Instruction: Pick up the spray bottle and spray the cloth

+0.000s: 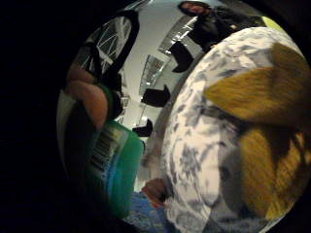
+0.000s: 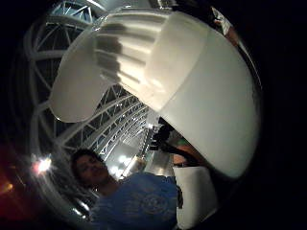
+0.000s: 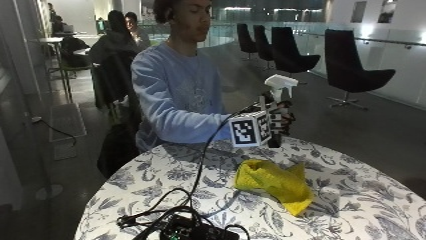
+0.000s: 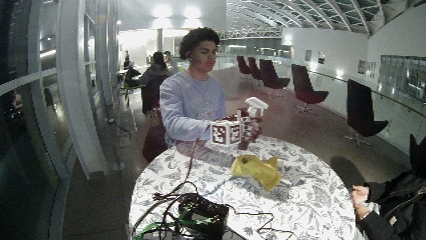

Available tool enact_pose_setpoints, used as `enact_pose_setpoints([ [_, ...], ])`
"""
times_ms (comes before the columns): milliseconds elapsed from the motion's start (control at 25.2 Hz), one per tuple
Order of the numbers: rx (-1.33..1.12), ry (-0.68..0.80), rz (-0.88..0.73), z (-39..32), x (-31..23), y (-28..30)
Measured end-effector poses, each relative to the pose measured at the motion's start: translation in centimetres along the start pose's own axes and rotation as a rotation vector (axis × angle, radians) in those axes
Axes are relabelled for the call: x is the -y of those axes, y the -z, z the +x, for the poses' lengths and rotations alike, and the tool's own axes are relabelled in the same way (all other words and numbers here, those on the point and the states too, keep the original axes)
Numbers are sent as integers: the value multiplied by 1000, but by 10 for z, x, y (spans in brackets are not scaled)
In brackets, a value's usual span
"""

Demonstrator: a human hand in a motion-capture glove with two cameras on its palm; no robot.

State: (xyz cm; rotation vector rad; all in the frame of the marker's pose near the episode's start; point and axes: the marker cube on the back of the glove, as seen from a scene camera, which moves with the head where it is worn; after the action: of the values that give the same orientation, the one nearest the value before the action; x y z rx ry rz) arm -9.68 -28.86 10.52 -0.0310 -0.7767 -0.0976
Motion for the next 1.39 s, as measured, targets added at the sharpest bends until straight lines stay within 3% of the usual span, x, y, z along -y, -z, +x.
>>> enact_pose_setpoints([
  [357, -54, 89, -113, 52, 9, -103],
  [475, -127, 104, -218, 72, 1, -113],
  [832, -120, 67, -268, 85, -4, -127],
  [1070, -233, 11, -382, 86, -31, -106],
  [1228, -177, 45, -245, 46, -47, -72],
  [1387, -291, 103, -237, 15, -94, -14],
])
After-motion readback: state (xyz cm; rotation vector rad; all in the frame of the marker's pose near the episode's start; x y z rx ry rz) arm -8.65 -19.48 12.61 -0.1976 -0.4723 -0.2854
